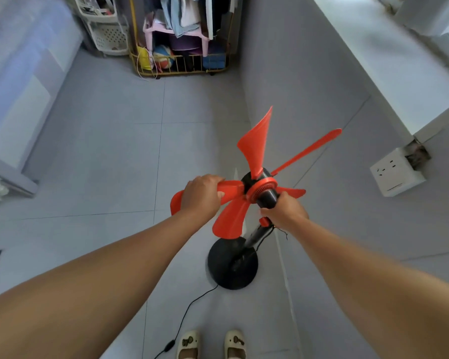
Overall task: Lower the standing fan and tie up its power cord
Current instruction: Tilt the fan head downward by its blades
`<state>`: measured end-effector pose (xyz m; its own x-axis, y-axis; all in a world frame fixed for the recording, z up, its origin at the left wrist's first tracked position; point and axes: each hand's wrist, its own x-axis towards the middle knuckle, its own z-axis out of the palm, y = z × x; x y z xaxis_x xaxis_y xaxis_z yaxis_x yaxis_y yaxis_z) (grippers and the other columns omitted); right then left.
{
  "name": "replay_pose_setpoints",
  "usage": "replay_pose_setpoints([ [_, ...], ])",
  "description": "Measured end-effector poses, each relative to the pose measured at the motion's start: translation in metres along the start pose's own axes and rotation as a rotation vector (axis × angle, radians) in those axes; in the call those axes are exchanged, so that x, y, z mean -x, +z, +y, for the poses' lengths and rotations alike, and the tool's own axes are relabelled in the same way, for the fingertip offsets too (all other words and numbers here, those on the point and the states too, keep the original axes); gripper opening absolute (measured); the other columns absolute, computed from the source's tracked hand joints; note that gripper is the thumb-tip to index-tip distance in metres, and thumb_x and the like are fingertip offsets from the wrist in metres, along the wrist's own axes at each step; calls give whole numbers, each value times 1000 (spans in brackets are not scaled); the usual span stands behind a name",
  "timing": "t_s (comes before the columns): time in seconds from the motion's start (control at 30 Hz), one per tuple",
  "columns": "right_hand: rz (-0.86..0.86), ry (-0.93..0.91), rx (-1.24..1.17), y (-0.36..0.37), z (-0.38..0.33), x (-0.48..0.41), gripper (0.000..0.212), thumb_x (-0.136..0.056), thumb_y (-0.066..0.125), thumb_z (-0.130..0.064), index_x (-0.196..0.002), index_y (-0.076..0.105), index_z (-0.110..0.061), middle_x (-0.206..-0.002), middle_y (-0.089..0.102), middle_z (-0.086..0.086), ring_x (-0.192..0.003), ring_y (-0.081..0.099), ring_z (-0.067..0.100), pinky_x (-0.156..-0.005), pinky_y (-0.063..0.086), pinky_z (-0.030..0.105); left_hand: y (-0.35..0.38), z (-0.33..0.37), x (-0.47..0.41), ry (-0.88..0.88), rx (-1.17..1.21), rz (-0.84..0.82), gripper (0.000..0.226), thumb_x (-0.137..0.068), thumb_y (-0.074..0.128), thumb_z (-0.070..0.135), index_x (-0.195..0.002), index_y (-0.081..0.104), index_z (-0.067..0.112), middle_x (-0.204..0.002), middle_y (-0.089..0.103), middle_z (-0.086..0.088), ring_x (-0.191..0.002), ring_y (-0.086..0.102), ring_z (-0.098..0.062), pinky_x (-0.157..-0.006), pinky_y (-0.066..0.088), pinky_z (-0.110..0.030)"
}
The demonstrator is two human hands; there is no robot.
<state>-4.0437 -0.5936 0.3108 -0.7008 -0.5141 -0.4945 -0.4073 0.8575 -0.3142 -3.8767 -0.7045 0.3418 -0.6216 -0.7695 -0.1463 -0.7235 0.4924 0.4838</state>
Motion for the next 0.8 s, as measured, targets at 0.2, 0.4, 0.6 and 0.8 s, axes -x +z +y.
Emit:
replay_pose_setpoints([
  [0.2,-68,-164,117,-13,-2,-4,53,-72,75,-21,-121,55,-19,-92,61,3,-81,60,24,-65,47,30,-7,-6,13,-220,176,-154,42,-85,72,25,-125,67,16,-120,71,-6,-110,66,-24,-96,52,-39],
  [0.4,-140,-316,244,-5,8,-3,46,-71,75,-11,-114,59,-15,-104,68,8,-97,65,28,-76,52,33,4,-5,26,-252,375,-291,32,-88,71,14,-118,68,3,-101,75,-16,-85,74,-26,-88,58,-42],
  [0.6,-196,-393,257,-10,9,-9,49,-71,75,-7,-116,57,-15,-105,65,8,-92,61,23,-77,52,32,12,-2,38,-271,516,-304,38,-93,60,2,-131,58,1,-104,75,-18,-93,73,-29,-76,53,-28],
  [0.8,-275,-521,390,-19,5,-13,45,-70,76,-7,-110,59,-14,-96,66,4,-94,65,26,-75,50,30,18,8,45,-288,586,-292,46,-87,68,1,-131,56,0,-112,71,-22,-99,71,-34,-81,52,-31],
])
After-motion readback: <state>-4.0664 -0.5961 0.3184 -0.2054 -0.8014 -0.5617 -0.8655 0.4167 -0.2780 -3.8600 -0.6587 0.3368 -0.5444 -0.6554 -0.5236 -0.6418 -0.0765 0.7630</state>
